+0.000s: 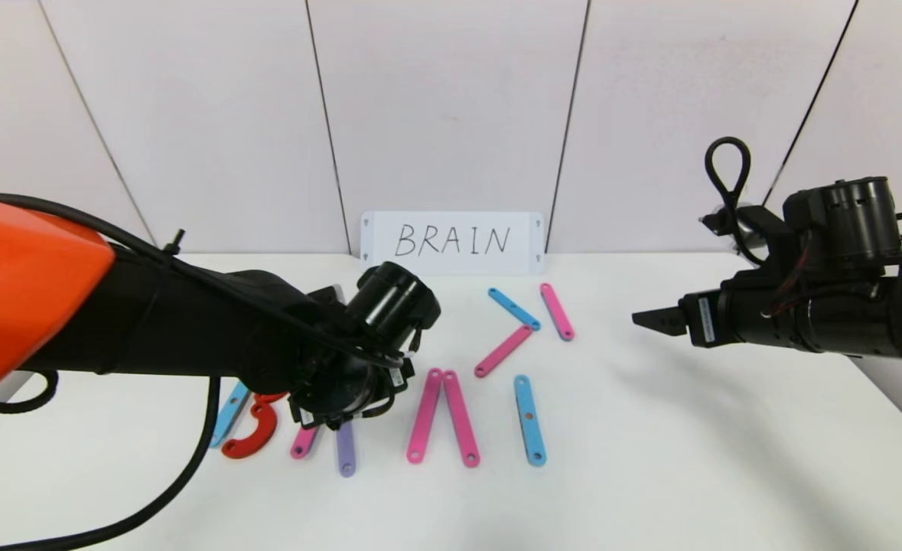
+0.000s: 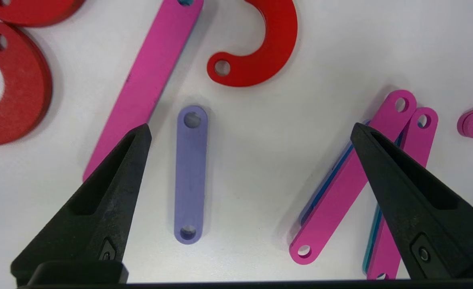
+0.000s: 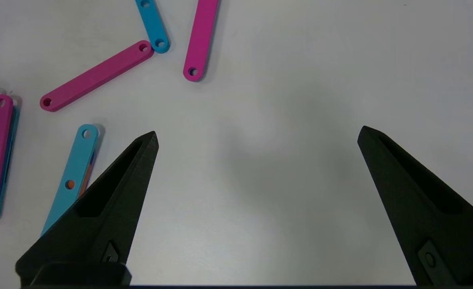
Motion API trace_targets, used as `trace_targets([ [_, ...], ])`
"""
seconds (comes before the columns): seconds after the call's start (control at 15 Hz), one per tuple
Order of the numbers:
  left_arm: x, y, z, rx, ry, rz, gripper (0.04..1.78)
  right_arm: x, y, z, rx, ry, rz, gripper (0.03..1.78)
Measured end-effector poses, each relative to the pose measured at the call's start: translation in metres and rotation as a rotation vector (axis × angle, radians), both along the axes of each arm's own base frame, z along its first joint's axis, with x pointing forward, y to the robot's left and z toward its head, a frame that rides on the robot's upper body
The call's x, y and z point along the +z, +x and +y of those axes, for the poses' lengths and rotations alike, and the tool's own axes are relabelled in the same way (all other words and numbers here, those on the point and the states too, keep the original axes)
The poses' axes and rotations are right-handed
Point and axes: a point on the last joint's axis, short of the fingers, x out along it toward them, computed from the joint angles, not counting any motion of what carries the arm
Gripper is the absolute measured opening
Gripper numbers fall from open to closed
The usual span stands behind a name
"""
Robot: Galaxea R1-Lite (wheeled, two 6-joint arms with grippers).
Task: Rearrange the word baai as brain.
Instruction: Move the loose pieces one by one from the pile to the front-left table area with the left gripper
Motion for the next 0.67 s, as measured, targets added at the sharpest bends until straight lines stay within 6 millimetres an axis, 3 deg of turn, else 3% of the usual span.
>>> trace_targets([
  [0.27,0.017,-0.003,0.025,-0.115,-0.014,-0.007,1.74,-0.001,0.001,0.000,0.000,-0.001,0.004,1.74],
  [0.67,0.013,-0.015,0.062,-0.307,-0.052,-0.045,1.74,-0.004,0.002,0.001,-0.001,-0.004,0.011,1.74],
])
